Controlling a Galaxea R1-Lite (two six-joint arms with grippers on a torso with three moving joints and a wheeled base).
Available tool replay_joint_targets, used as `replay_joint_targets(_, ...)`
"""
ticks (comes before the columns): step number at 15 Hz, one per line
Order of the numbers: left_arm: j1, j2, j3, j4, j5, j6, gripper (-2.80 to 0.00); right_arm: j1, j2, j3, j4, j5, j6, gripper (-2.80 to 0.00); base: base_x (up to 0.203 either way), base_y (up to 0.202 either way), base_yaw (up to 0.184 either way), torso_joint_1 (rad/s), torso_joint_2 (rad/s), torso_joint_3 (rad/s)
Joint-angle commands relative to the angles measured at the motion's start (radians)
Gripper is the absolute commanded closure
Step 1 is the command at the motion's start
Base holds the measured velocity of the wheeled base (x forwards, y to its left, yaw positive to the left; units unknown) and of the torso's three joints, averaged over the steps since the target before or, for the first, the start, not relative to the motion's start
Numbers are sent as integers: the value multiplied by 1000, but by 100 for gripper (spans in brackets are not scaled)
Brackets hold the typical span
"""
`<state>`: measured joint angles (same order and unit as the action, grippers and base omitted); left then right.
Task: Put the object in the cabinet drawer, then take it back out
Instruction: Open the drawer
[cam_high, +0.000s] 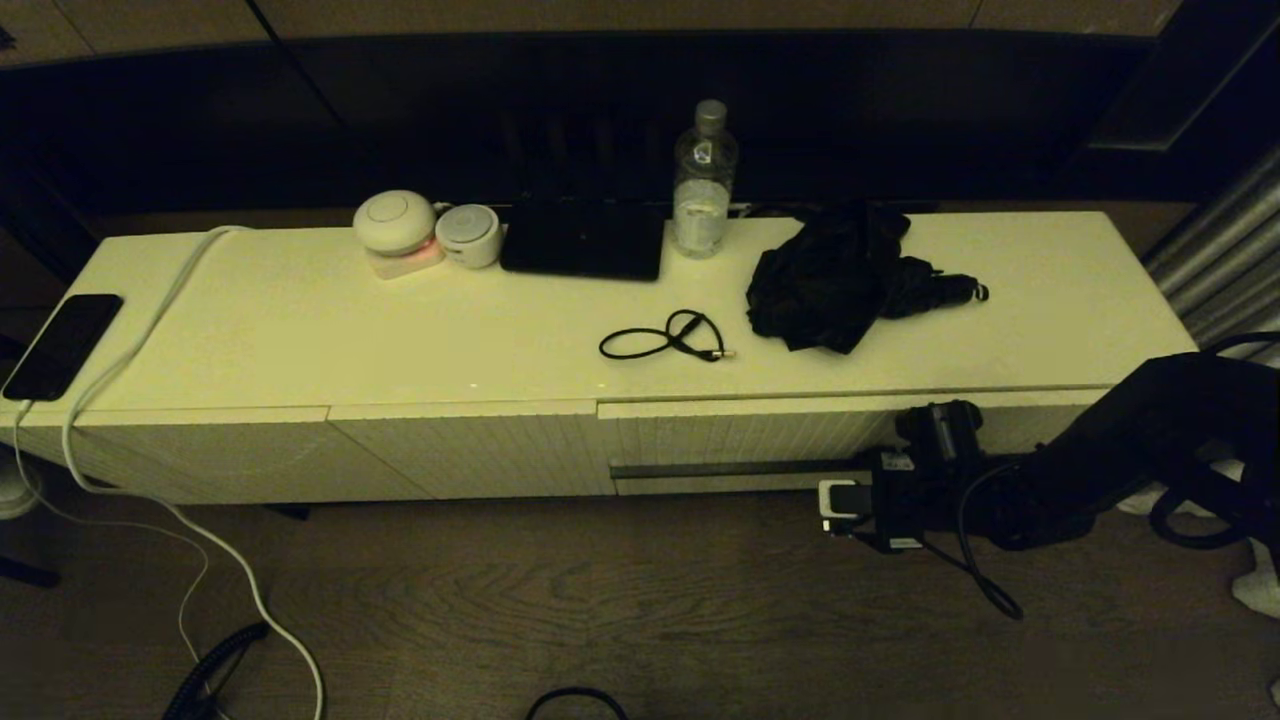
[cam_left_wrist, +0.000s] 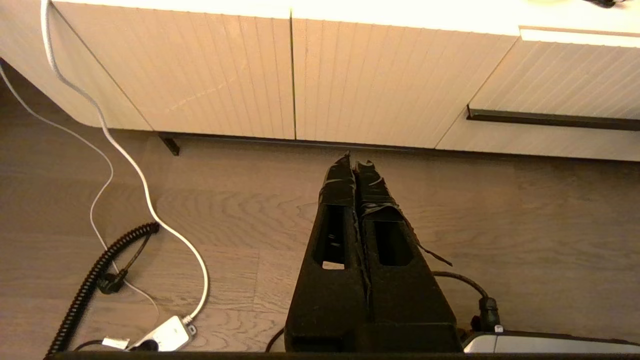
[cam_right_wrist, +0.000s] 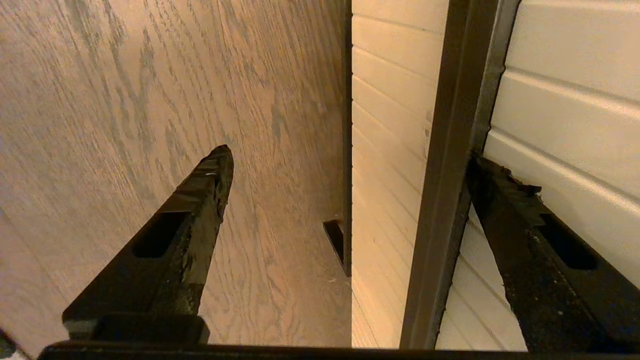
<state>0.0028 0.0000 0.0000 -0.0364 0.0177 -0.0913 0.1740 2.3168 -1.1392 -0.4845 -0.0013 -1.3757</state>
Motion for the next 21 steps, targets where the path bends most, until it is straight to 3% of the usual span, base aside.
replay_joint_targets(1, 0, -2, 0, 0, 1, -1, 0, -10, 19, -22, -8, -2, -8, -280, 0, 0, 0, 0, 0, 0)
replay_joint_targets(11, 0, -2, 0, 0, 1, -1, 0, -6, -31, 96, -6, -1, 34, -280, 0, 0, 0, 0, 0, 0)
replay_joint_targets(21, 0, -2, 0, 0, 1, -1, 0, 0, -90, 351, -65, 7, 70, -280, 0, 0, 0, 0, 0, 0)
